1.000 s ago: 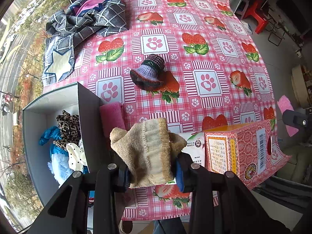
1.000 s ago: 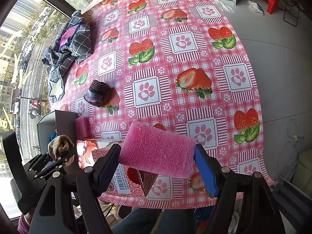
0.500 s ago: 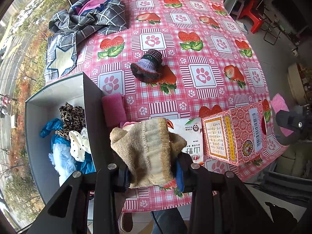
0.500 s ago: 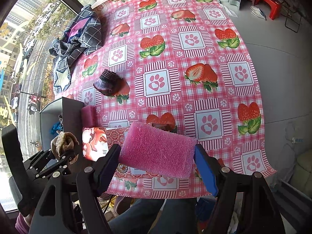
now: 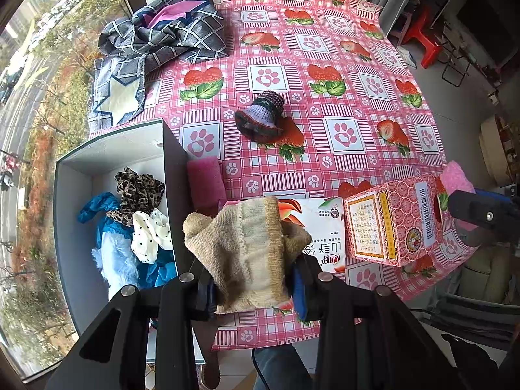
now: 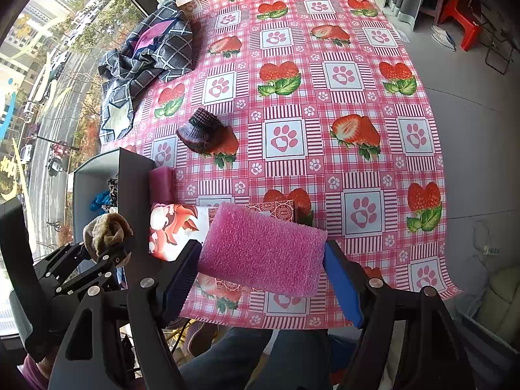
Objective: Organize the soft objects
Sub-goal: 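Carry the beige sock and pink sponge in both tools toward the box, then move the left tool with the beige sock over the box while the right tool carries the sponge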
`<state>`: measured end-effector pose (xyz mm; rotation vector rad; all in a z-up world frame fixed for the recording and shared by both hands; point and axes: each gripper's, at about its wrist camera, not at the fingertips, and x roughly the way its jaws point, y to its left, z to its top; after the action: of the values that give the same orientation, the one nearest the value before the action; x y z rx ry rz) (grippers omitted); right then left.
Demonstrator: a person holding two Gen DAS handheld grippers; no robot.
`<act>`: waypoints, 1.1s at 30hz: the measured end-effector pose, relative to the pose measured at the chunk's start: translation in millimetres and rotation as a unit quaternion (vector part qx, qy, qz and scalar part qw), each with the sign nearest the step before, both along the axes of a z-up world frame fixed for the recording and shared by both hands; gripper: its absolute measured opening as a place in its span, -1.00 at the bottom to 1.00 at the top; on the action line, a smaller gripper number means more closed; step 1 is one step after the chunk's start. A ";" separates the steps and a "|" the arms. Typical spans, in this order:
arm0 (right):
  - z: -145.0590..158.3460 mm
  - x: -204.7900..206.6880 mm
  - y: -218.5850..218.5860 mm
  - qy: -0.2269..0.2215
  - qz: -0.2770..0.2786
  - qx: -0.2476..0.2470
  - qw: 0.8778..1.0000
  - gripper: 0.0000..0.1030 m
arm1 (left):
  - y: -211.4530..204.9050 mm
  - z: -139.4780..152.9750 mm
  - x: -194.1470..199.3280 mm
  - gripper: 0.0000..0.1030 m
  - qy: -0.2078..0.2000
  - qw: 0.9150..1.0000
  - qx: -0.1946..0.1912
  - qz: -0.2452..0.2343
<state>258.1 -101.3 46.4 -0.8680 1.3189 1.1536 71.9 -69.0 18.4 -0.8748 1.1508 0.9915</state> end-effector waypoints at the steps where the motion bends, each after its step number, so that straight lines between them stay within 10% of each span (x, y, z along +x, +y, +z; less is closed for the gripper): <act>1: 0.1 -2.0 0.2 0.000 0.003 0.000 1.000 0.48 | -0.2 0.7 -1.6 -0.25 -0.001 1.000 0.001 0.002; 33: 3.8 -57.4 13.1 -0.005 0.072 0.004 0.997 0.48 | -8.4 14.4 -54.7 -0.25 -0.008 0.998 0.022 0.065</act>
<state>200.7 -88.2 50.2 -0.9746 1.2584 1.2644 17.3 -77.4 32.7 -0.9298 1.0663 1.1097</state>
